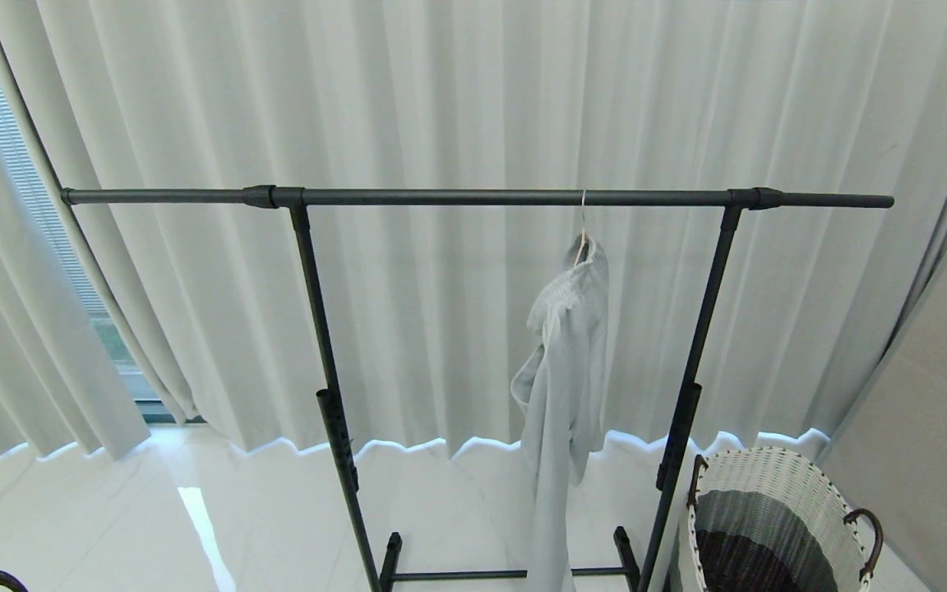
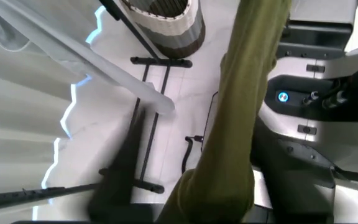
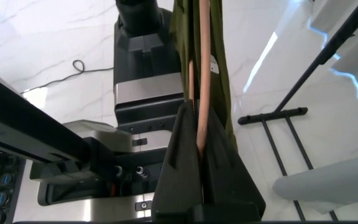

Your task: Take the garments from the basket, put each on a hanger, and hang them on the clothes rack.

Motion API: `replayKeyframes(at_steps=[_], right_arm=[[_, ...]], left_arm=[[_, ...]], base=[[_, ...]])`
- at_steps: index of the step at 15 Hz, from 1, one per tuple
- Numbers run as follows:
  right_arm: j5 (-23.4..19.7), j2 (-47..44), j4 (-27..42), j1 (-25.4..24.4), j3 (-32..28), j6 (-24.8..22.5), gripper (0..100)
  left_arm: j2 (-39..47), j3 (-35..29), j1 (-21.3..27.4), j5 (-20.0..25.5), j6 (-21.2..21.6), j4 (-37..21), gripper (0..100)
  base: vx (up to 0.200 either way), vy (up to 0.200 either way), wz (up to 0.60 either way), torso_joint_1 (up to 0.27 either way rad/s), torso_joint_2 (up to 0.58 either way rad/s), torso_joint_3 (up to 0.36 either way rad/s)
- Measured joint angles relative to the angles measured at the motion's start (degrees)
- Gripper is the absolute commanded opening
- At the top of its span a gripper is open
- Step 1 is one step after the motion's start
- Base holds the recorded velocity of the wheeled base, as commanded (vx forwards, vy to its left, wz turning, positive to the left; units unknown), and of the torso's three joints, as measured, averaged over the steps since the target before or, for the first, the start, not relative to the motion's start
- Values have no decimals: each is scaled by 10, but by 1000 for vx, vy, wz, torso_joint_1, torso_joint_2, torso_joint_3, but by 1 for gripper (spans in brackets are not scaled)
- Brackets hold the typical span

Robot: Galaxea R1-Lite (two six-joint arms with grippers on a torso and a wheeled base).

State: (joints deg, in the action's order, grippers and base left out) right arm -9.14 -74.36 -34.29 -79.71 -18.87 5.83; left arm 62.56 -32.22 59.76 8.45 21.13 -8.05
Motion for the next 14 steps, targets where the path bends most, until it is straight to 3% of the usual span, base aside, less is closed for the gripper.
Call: replayKeyframes(at_steps=[6,7,11,14], right_arm=[[2,0,0,2,1,0,0],[2,-1,-1,2,1,0,100],[32,-4,-2,24,0,-1,100],[67,-5,-1,75,3,-4,100]], left_arm=[[-1,7,3,-1,7,0,0],[-1,7,2,-1,8,0,0],[-1,16,-9,-31,7,0,0],[-3,26,-28,-125,7,0,0]], base=[[0,0,0,0,0,0],[0,0,0,0,0,0],[0,0,0,0,0,0],[0,0,0,0,0,0]])
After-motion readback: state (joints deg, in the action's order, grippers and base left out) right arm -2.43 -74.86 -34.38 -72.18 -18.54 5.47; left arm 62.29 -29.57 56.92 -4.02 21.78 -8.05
